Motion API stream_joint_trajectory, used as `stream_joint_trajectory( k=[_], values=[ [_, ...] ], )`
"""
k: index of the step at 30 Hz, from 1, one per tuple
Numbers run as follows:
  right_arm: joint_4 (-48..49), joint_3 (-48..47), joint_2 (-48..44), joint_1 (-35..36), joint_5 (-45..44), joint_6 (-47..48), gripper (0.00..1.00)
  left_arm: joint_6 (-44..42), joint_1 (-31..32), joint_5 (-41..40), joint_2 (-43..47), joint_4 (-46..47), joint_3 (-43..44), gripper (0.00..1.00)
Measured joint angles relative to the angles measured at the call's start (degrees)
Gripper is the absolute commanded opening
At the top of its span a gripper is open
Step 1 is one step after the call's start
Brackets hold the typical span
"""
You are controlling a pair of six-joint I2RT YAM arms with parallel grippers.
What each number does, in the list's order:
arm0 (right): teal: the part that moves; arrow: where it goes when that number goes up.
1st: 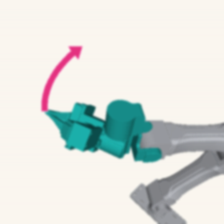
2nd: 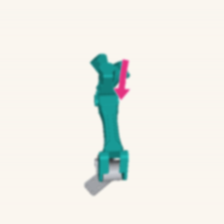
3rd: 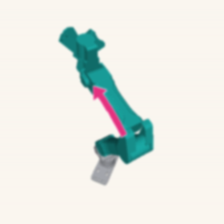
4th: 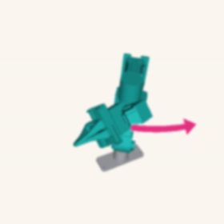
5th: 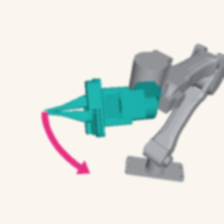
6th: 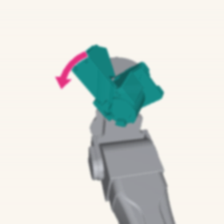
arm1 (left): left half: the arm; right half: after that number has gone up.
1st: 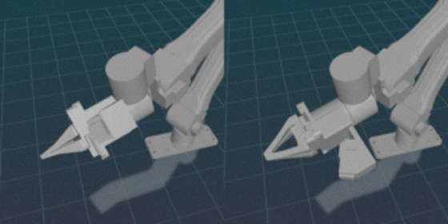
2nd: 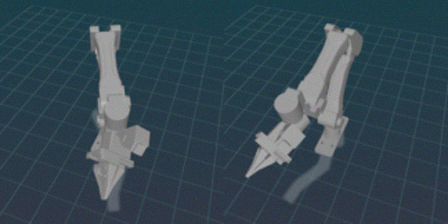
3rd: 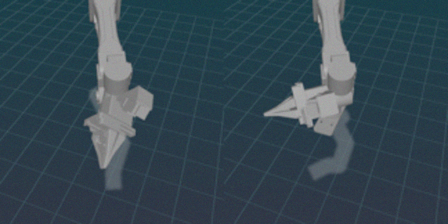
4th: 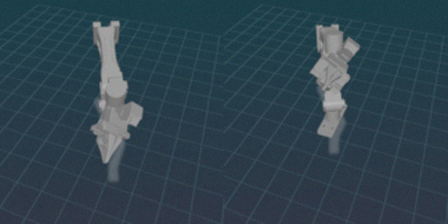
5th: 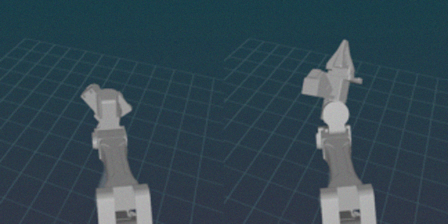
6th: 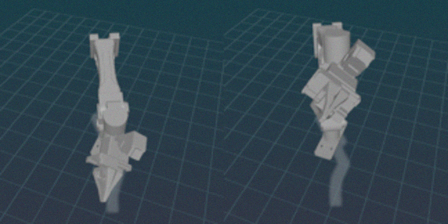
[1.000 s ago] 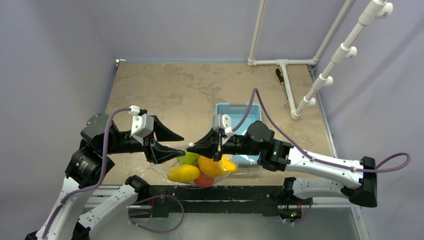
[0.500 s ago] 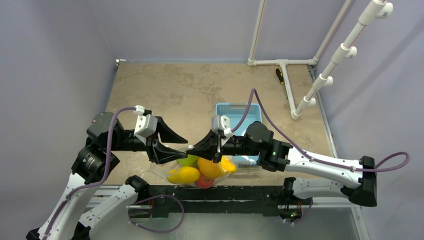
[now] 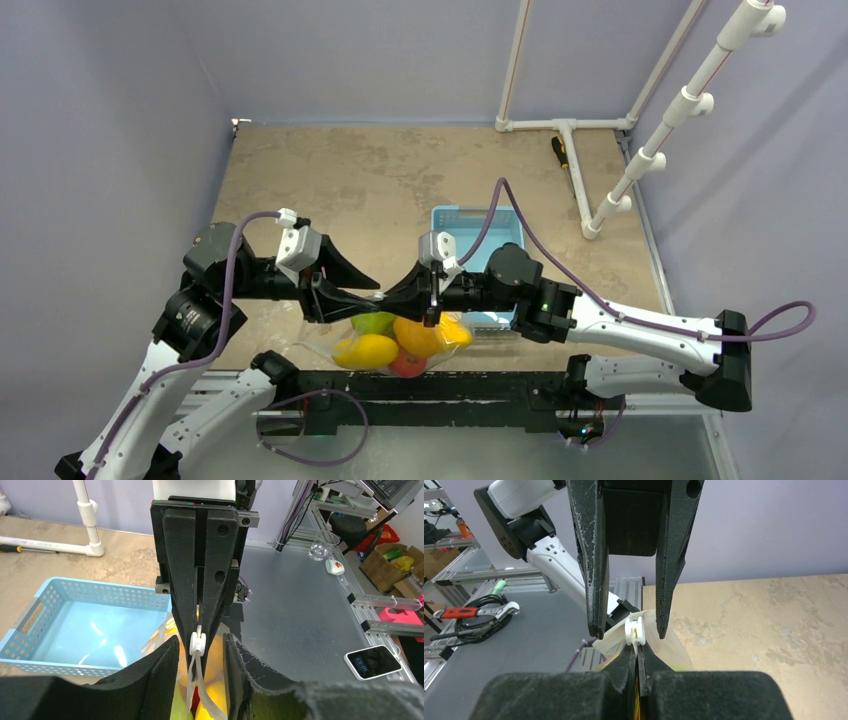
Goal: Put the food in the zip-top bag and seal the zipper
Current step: Zip the zipper food storage bag.
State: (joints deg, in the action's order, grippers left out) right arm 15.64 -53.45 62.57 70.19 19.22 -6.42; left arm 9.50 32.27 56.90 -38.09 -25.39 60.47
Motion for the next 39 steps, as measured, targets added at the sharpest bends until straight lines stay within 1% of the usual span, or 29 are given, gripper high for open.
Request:
stream_joint_trajectory(
  k=[4, 11, 12, 13, 22, 25, 39],
  values=[
    [-0.1, -0.1, 0.1, 0.0, 0.0, 0.0, 0.00, 0.0, 0.0, 0.2, 0.0, 0.3, -0.4, 0.27],
    [-0.2, -0.7, 0.1, 0.3, 0.0, 0.0, 0.00, 0.4, 0.0, 0.8, -0.2, 0.5, -0.4, 0.06],
    [-0.3, -0.7, 0.1, 0.3, 0.0, 0.0, 0.00, 0.4, 0.0, 0.9, -0.2, 0.5, -0.4, 0.01],
    [-0.3, -0.7, 0.1, 0.3, 0.0, 0.0, 0.00, 0.4, 0.0, 1.0, -0.2, 0.5, -0.4, 0.00],
    [-1.9, -0.8, 0.1, 0.4, -0.8, 0.1, 0.00, -1.8, 0.0, 0.7, -0.2, -1.6, -0.8, 0.00],
    [-2.6, -0.8, 0.0, 0.5, -2.0, 0.2, 0.00, -3.1, 0.0, -0.6, 0.0, -3.2, -0.8, 0.00],
    [-4.0, -0.5, -2.1, 0.8, -7.8, 0.6, 0.00, -4.2, 0.0, -7.1, 1.9, -8.3, -0.8, 0.00]
  ],
)
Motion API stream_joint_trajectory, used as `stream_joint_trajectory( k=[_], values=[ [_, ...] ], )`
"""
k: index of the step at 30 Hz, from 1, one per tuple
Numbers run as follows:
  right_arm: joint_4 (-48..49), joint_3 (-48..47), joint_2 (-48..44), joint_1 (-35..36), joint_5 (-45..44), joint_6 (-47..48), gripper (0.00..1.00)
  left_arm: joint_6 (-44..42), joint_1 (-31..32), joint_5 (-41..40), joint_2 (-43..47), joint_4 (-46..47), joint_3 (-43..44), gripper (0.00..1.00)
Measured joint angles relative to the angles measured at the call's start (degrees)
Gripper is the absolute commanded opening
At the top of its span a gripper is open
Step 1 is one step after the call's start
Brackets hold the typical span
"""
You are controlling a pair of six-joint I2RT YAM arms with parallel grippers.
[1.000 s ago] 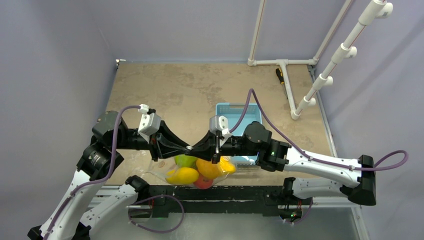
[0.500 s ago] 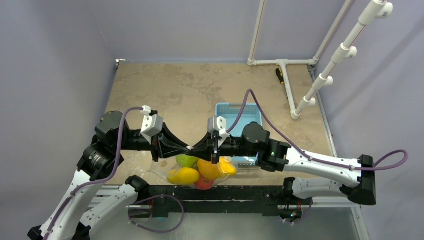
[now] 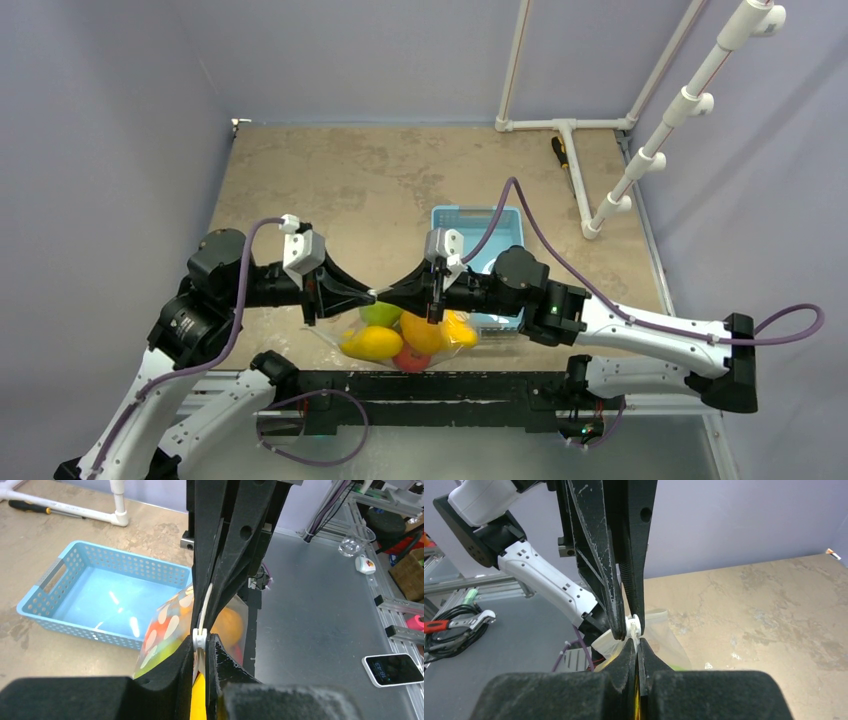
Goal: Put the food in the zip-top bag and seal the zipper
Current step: Zip the zipper food storage bag.
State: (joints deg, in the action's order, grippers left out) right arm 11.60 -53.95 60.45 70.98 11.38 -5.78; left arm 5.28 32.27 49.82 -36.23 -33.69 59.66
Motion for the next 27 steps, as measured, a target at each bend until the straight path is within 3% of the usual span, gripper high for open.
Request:
stream_joint_trajectory(
  k=[27],
  values=[
    [-0.4, 0.1, -3.6, 0.3, -17.4, 0.5, 0.00, 0.1, 0.0, -17.4, 2.4, -12.9, 2.6, 0.00]
  ],
)
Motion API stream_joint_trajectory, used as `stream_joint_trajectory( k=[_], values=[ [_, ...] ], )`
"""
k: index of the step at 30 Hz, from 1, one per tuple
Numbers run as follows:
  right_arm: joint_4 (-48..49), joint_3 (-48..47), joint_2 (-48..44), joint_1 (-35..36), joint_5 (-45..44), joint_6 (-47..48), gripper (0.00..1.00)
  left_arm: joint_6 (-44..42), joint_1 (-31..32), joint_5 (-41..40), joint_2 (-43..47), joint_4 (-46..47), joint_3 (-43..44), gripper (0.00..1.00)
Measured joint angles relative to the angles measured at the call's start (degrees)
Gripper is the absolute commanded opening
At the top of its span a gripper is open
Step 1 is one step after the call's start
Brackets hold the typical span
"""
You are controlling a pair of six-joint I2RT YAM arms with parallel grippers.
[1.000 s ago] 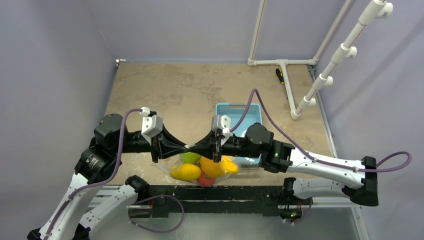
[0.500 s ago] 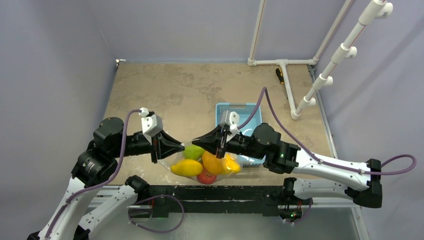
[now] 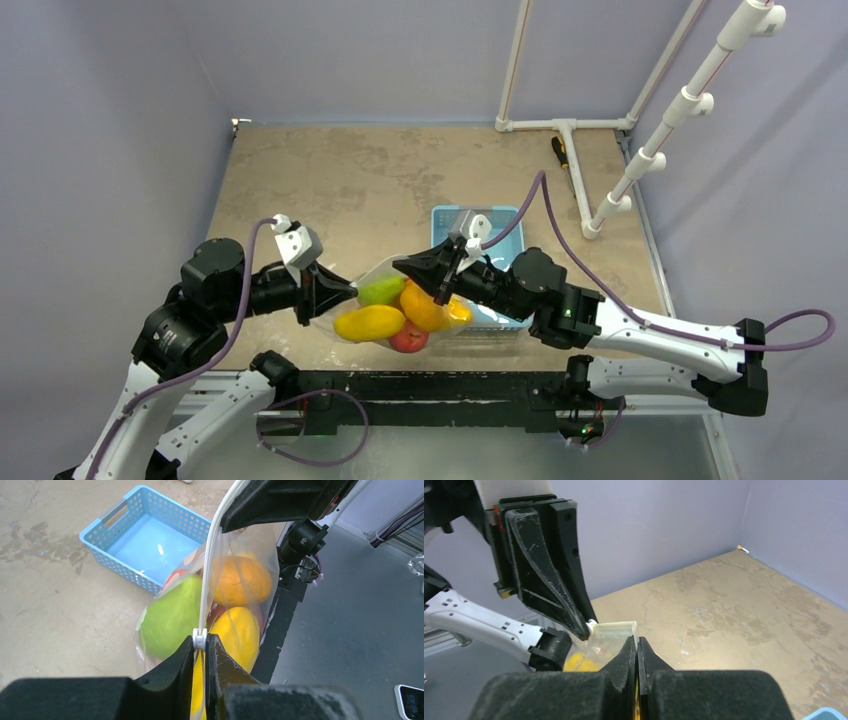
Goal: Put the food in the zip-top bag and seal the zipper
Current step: Zip the zipper food storage bag.
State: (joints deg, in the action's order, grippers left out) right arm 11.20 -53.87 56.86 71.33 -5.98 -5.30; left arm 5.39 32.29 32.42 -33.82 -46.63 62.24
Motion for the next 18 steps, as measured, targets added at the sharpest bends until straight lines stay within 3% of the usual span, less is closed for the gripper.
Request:
stream_joint_trajectory(
  k=[18],
  values=[
    [-0.2, -3.1, 3.2, 0.7, -17.4, -0.1, 0.00, 1.5, 0.0, -6.1, 1.3, -5.2, 3.3, 0.00]
  ],
)
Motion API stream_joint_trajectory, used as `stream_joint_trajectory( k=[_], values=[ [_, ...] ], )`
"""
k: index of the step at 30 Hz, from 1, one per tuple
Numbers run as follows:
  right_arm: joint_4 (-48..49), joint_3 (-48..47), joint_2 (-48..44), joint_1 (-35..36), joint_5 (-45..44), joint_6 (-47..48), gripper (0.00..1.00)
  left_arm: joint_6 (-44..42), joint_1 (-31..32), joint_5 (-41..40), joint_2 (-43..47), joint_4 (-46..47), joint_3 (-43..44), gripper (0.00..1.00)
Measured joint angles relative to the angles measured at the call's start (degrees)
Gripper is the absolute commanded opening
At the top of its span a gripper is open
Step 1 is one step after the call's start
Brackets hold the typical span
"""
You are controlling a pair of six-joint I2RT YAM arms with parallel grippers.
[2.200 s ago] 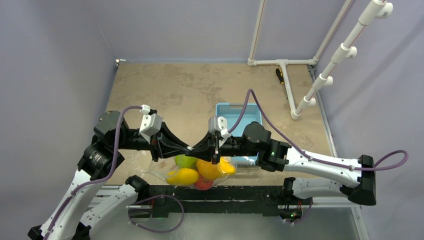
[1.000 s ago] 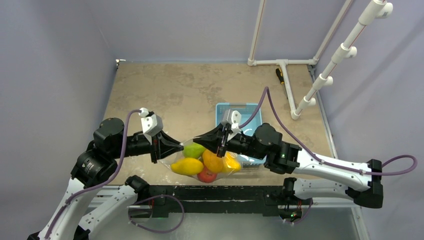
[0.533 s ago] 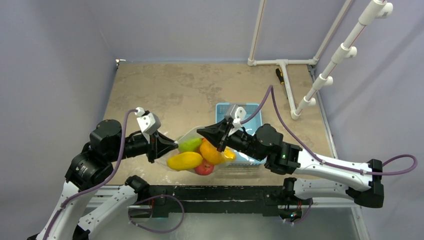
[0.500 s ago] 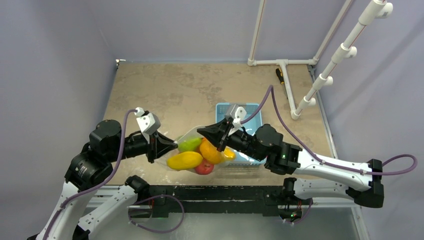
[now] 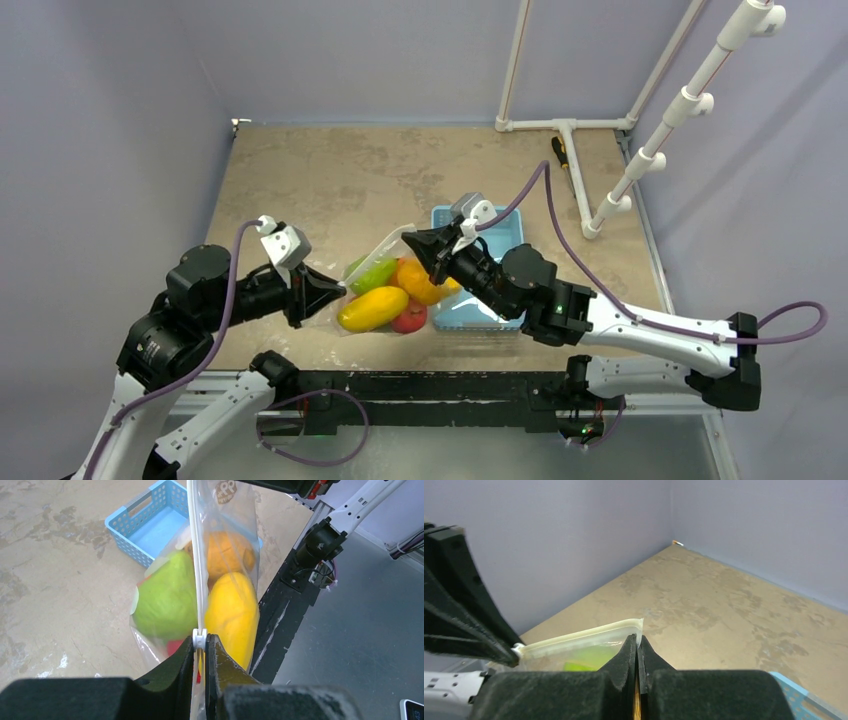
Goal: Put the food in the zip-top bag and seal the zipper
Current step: Zip the zipper food storage bag.
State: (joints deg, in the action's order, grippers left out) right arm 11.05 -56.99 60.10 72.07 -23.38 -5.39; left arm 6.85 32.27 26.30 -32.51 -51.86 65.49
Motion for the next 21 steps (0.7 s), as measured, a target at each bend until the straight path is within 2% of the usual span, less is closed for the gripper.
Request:
stream_joint_trajectory(
  k=[14, 21],
  values=[
    [-0.7, -3.7, 3.2, 0.2, -17.3, -1.0, 0.00, 1.4, 0.0, -2.4, 0.6, -4.3, 3.7, 0.00],
    [-2.5, -5.6, 6.2, -0.3, -22.8, -1.0, 0.00, 2.8, 0.0, -5.2, 1.8, -7.4, 4.8, 0.00]
  ],
)
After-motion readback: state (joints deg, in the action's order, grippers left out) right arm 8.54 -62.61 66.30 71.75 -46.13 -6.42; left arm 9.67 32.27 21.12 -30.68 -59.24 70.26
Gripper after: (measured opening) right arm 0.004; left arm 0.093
